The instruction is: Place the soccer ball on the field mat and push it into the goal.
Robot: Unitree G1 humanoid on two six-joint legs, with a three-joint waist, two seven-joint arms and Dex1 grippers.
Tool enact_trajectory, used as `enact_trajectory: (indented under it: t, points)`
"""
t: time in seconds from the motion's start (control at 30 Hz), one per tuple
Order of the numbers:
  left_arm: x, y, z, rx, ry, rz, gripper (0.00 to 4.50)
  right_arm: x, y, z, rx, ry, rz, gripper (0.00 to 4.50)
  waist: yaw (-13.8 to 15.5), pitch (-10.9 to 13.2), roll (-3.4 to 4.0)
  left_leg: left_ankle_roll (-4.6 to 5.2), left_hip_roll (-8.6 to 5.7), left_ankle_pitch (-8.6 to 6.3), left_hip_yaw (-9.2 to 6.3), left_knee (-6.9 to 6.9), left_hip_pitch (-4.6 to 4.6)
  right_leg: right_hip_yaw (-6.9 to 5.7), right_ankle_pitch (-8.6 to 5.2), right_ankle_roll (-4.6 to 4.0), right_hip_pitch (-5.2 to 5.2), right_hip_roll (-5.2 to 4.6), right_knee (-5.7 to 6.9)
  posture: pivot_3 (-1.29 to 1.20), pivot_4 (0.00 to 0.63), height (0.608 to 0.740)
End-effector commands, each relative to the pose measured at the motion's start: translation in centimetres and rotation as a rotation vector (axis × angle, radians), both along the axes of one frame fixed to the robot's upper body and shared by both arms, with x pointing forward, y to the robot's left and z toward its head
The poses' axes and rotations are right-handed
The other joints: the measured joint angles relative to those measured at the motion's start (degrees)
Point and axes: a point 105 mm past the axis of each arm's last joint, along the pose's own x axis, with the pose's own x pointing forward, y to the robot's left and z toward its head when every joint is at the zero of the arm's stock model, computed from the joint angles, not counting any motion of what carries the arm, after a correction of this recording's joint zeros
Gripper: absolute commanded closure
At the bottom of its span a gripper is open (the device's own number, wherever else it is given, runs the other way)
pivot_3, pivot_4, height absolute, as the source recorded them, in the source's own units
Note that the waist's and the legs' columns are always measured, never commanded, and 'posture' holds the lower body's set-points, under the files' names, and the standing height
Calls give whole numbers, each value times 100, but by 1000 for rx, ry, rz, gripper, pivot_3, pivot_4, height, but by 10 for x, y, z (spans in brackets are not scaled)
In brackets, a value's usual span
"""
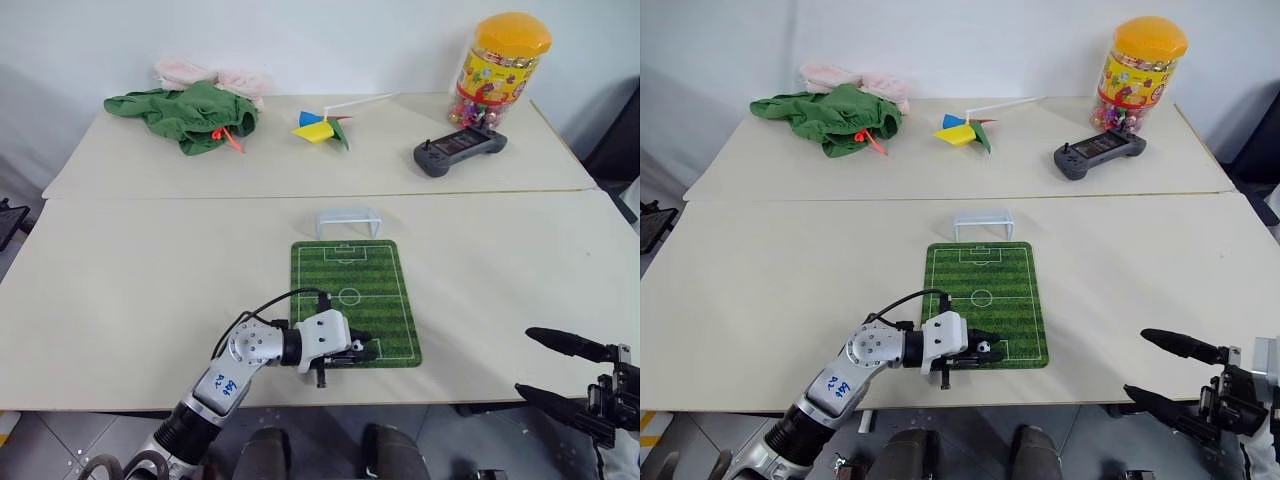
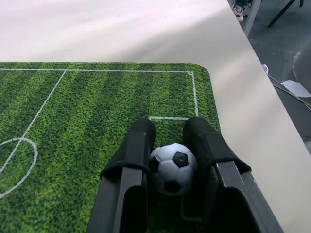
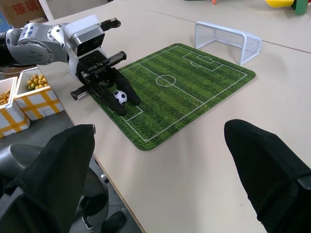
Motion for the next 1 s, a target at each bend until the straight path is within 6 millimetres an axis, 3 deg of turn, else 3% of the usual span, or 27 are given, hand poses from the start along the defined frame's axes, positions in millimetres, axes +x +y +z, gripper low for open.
enact_trajectory:
  t: [0.03,0.4,0.43,0.6,0.73,0.83,1.0]
  points:
    - [-6,-4,0,3,-14,-26,3638,2,-5,7,-19,-22,-15,0,0,0,0,0,0,0,0,0,0,0,0,0,0,0,0,0,150,740]
    - [-3,-5,5,-8,-32,-11,180,7,-7,5,-33,-19,-19,0,1,0,1,0,0,0,0,2,-1,0,1,1,0,0,1,0,150,740]
    - [-3,-5,6,-11,-35,-12,24,8,-7,5,-34,-19,-19,0,1,0,1,0,0,0,0,1,-1,0,1,1,0,0,1,0,150,740]
    - [-4,-5,17,-38,-79,-19,24,11,-6,5,-39,-19,-20,0,0,0,1,0,0,0,0,3,-1,0,1,1,0,0,1,0,150,740]
    - [0,-2,44,-122,-135,9,24,14,-6,6,-41,-25,-25,0,0,0,1,0,0,0,-1,6,-4,-1,1,1,-1,0,2,0,150,740]
    - [4,7,61,-178,-162,62,658,14,-7,6,-41,-24,-27,0,-1,0,1,-1,0,0,-2,8,-5,-1,2,2,0,0,4,0,150,740]
    - [-12,9,72,-215,-137,-17,2288,15,-7,5,-40,-25,-27,0,-3,-1,1,0,0,0,-2,15,-6,0,2,3,0,0,7,0,150,740]
